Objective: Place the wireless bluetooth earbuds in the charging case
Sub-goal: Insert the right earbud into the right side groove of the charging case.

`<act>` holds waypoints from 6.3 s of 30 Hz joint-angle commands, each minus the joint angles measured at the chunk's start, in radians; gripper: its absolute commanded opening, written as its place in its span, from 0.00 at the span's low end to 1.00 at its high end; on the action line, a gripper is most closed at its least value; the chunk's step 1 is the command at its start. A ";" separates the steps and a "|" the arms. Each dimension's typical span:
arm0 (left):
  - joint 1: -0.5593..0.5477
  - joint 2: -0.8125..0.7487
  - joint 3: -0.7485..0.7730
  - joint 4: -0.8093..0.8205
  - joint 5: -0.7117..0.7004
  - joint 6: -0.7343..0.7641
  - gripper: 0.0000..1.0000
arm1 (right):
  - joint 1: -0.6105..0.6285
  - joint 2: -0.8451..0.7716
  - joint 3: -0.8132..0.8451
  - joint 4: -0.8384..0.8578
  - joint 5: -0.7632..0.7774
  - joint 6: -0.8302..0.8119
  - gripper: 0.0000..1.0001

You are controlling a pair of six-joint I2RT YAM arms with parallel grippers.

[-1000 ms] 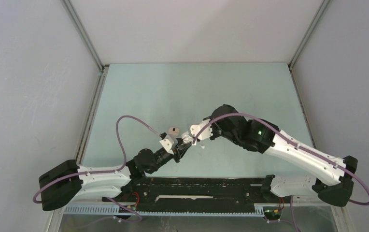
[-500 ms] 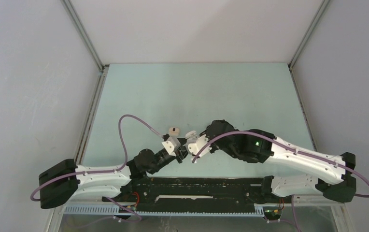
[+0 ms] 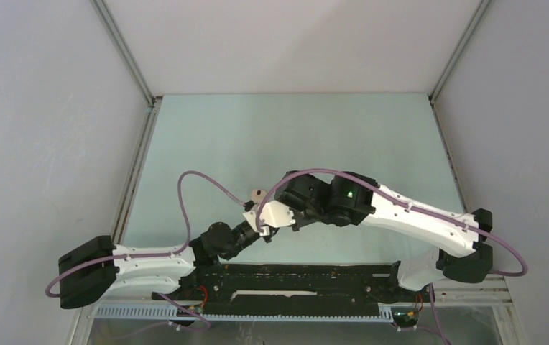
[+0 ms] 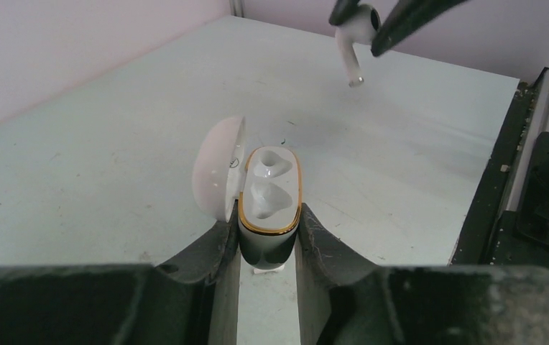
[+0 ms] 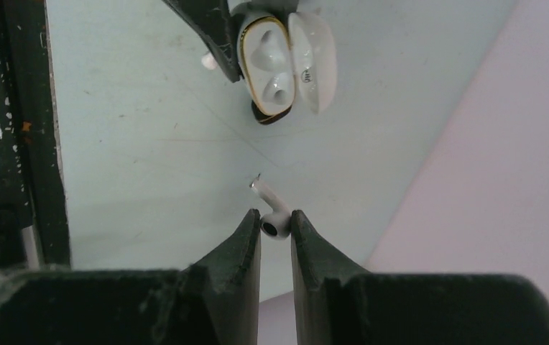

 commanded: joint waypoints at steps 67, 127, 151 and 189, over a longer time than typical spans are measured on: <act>-0.146 0.015 0.078 0.087 -0.181 0.096 0.00 | 0.236 -0.501 -0.813 1.046 0.350 -0.979 0.00; -0.146 0.015 0.003 0.214 -0.047 0.099 0.00 | 0.281 -0.808 -0.813 0.914 -0.068 -0.779 0.00; -0.147 0.035 0.000 0.241 -0.053 0.108 0.00 | 0.255 -0.668 -0.875 0.991 0.230 -0.948 0.00; -0.147 0.029 -0.018 0.281 -0.053 0.079 0.00 | 0.222 -0.570 -0.913 1.021 0.242 -1.085 0.00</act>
